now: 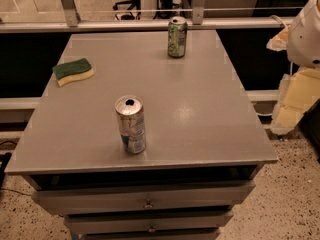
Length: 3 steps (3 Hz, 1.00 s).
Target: Move redbull can near green can
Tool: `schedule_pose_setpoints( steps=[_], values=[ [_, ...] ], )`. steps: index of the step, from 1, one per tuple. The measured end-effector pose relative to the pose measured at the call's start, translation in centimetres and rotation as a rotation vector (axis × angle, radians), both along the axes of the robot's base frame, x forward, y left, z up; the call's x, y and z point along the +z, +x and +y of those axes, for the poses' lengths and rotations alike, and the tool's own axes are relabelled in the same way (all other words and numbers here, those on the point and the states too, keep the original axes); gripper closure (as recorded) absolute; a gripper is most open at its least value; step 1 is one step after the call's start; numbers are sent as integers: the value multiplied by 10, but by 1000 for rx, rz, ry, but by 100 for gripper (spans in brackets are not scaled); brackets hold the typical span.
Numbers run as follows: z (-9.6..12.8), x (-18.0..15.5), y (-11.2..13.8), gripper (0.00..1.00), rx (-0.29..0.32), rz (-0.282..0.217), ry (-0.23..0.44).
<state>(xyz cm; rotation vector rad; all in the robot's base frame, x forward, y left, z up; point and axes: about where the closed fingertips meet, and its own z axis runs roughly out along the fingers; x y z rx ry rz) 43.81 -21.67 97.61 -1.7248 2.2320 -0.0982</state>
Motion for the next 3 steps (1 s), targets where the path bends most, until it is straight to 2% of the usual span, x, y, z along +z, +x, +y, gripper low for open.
schedule_pose_setpoints(
  steps=[1,2,3],
  values=[
    [0,0,0,0,0,0,0],
    [34,-24,8,0,55,3,88],
    [82,-51,25,0,133,8,226]
  ],
)
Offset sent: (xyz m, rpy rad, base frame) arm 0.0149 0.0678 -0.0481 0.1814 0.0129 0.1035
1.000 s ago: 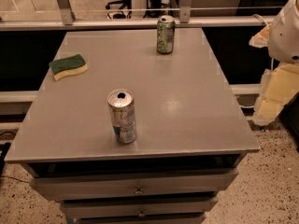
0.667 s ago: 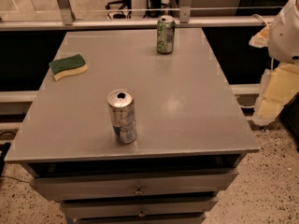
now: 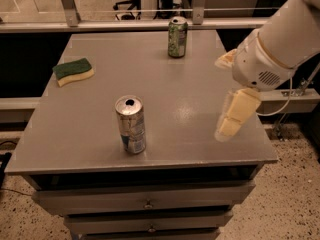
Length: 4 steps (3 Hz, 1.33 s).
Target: Move redbull can near green can
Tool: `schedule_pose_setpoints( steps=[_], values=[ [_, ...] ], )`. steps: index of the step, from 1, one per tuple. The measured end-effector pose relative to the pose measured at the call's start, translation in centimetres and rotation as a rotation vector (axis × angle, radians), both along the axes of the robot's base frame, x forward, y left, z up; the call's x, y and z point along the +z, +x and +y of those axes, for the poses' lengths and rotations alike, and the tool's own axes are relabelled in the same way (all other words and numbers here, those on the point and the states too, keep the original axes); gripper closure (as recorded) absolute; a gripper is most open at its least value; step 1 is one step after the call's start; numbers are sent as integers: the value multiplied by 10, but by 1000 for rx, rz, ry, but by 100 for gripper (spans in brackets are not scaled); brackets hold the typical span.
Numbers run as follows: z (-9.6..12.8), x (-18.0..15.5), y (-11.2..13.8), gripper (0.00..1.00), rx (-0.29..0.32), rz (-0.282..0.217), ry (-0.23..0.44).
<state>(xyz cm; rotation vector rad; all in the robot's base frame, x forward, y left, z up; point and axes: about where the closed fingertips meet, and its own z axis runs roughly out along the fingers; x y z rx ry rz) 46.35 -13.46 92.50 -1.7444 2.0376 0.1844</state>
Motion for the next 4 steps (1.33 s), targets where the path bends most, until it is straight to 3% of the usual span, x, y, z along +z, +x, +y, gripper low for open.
schedule_pose_setpoints(
  steps=[2,3,4],
  values=[
    [114,-24,19,0,141,36,388],
    [151,-24,15,0,181,70,566],
    [168,-28,7,0,197,114,694]
  ],
)
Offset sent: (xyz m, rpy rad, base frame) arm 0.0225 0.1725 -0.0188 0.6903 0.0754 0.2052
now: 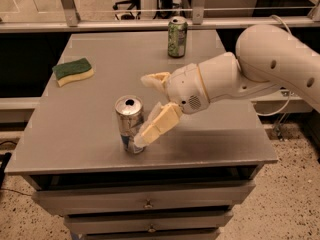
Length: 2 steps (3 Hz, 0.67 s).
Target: Move redbull can near green can
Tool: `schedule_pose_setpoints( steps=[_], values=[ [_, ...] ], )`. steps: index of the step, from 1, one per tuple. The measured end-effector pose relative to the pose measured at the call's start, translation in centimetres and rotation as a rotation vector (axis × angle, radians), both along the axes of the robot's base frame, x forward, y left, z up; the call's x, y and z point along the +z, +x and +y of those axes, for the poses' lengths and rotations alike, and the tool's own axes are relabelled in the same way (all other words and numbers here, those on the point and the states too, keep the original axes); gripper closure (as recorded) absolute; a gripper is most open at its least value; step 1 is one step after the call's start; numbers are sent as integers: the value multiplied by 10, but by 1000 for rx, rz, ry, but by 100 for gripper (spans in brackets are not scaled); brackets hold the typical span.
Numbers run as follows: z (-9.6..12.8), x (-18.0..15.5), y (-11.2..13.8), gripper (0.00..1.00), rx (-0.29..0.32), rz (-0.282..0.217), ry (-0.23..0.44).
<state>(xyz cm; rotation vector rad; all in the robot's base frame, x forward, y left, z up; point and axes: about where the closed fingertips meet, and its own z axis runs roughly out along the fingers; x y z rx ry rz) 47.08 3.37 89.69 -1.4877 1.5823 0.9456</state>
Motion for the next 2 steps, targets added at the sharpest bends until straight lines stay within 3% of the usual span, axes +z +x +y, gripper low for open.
schedule_pose_setpoints(
  steps=[1,2],
  values=[
    [12,-1,-7,0,21,36,95],
    [20,-1,-12,15,34,48,152]
  ],
)
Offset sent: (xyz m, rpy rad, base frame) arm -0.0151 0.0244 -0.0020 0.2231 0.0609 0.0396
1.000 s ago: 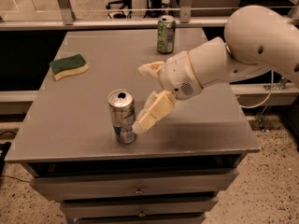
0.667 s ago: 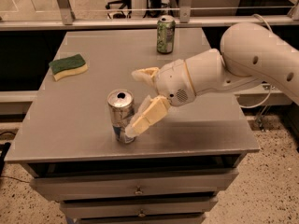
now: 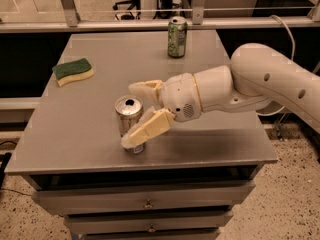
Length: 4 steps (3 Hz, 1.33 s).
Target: Move redbull can near green can
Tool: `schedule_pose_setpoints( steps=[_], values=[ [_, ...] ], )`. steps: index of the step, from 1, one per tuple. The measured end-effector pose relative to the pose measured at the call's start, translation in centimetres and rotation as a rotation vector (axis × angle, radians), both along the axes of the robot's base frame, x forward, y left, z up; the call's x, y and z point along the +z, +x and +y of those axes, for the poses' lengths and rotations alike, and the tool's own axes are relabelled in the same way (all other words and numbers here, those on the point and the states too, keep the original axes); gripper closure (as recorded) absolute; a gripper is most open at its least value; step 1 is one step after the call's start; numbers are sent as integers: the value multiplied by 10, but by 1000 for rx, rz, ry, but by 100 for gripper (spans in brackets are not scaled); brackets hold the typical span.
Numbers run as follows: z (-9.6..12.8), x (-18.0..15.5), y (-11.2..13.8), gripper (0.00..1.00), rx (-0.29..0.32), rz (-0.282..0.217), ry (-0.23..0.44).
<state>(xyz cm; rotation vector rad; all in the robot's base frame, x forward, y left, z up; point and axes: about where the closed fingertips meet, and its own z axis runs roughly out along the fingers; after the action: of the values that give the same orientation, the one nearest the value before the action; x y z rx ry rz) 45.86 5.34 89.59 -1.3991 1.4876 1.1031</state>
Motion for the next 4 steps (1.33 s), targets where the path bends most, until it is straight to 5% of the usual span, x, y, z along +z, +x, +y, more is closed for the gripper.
schedule_pose_setpoints(
  steps=[2,3,4],
  values=[
    [-10,10,5,69,-37,-27,26],
    [-41,33,24,92,-93,-103,-15],
    [-93,81,56,100,-196,-238,-126]
  ],
)
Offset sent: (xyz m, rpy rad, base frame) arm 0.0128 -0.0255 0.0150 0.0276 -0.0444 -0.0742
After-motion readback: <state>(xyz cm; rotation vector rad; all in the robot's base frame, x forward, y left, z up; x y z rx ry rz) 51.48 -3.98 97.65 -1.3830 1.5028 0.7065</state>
